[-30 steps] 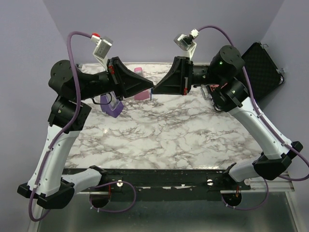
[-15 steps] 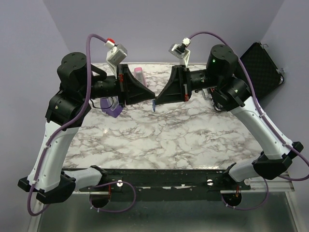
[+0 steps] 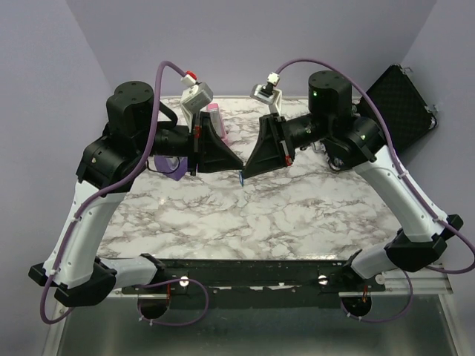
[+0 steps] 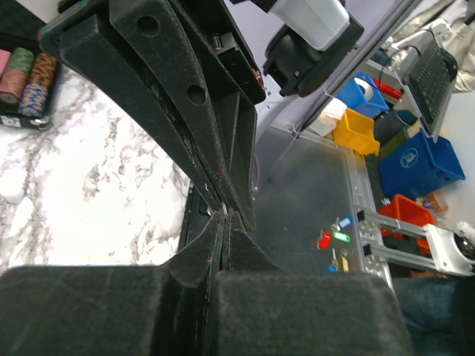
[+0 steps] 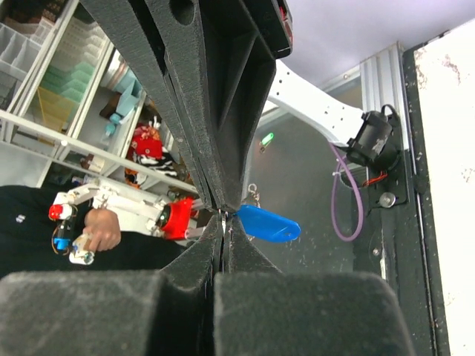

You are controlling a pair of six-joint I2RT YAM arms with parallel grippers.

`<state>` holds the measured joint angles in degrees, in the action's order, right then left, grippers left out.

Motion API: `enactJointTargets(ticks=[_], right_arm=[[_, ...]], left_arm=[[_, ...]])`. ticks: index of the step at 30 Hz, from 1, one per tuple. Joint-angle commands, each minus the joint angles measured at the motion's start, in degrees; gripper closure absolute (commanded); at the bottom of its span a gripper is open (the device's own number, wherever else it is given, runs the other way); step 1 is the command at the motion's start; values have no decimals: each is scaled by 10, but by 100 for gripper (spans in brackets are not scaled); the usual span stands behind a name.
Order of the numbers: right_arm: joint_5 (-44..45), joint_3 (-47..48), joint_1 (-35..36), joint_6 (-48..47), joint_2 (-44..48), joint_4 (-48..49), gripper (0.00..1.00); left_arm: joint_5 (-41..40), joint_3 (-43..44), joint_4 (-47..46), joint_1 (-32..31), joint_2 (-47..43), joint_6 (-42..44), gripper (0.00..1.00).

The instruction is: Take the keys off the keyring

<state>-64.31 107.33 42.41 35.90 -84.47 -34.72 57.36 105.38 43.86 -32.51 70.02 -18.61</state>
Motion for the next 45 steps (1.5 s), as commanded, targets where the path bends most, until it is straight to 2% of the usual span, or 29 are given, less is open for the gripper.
enactJointTargets(ticks=[1,14,20,23,30,34,37,39,42,45], right_arm=[[36,31,34,-38,-37,-52,99],[36,76,55,-63,-76,-80,99],[63,85,55,-73,-71,-91,99],[81,86,54,-83,-62,-103,99],[124,68,54,-89,-38,-98,99],[146,56,54,-88,-26,-79,99],[161,48,54,-82,-17,-58,99],[170,43,54,-77,-13,-41,99],[185,35,54,-65,-4,-16,99],[195,23,54,-48,6,22,99]], left_arm=[[47,12,17,-29,27,24,100],[43,56,46,-62,74,43,100],[-37,127,80,-62,100,40,100],[-80,141,86,-61,94,45,87],[-132,139,62,-44,71,24,48],[-158,108,5,-19,30,-18,32],[-161,46,-78,18,-14,-68,19],[-165,-14,-141,47,-52,-113,12],[-126,-86,-241,90,-95,-185,7],[-106,-112,-277,110,-111,-210,5]])
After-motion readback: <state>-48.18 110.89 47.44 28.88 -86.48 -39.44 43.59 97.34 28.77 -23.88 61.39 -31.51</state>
